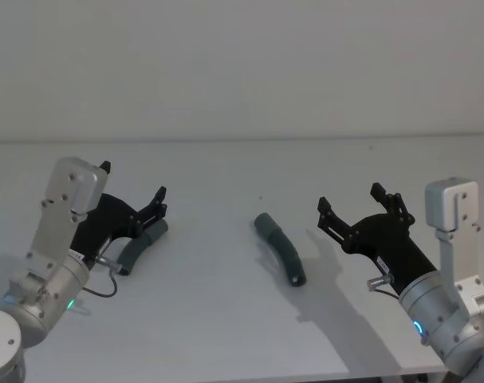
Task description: Use both hands to pick up one end of the pipe from the table, align the ends, and insert them.
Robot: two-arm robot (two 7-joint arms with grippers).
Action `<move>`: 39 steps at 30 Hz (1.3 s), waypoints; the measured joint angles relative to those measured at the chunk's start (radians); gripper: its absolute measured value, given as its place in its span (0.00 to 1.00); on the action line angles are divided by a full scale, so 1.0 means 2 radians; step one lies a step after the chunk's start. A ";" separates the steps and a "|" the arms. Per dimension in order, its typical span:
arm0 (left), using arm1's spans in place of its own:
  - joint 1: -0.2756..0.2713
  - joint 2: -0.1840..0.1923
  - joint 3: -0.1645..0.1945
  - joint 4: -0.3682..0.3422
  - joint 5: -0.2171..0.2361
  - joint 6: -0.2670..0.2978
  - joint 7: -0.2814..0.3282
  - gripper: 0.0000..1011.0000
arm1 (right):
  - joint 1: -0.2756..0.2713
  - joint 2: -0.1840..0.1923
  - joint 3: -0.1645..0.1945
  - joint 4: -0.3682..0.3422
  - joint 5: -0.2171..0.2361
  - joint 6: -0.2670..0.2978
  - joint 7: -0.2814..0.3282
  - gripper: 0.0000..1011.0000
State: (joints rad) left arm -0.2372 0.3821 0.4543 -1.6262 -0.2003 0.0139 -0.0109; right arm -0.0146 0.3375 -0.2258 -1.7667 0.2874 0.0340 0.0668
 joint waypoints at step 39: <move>-0.064 -0.054 0.013 0.023 -0.008 0.134 0.000 0.99 | 0.000 0.000 0.000 0.000 0.000 0.000 0.000 0.99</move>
State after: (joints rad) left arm -0.3648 0.2749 0.4793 -1.5812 -0.2172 0.2810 -0.0104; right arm -0.0146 0.3375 -0.2258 -1.7667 0.2874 0.0340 0.0668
